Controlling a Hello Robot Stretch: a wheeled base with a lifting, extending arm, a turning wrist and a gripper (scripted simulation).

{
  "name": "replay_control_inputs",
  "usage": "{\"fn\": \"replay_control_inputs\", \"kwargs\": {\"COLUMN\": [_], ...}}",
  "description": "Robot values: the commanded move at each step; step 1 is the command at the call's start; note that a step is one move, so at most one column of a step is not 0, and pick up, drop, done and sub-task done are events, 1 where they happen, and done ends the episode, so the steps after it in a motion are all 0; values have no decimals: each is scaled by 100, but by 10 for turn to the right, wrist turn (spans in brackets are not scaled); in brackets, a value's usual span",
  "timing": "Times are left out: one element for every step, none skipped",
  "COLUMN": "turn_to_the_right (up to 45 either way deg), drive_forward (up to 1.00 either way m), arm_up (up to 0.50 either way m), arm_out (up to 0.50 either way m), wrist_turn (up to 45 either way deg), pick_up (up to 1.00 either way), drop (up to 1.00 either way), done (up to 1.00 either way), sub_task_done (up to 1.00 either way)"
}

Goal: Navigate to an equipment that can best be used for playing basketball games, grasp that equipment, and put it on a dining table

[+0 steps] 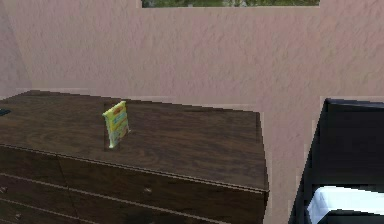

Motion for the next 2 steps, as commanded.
{"fn": "replay_control_inputs", "kwargs": {"turn_to_the_right": [0,0], "drive_forward": [0,0], "arm_up": [0,-30], "arm_out": [0,0], "wrist_turn": [210,0], "pick_up": [0,0], "drop": [0,0], "done": [0,0], "sub_task_done": [0,0]}}
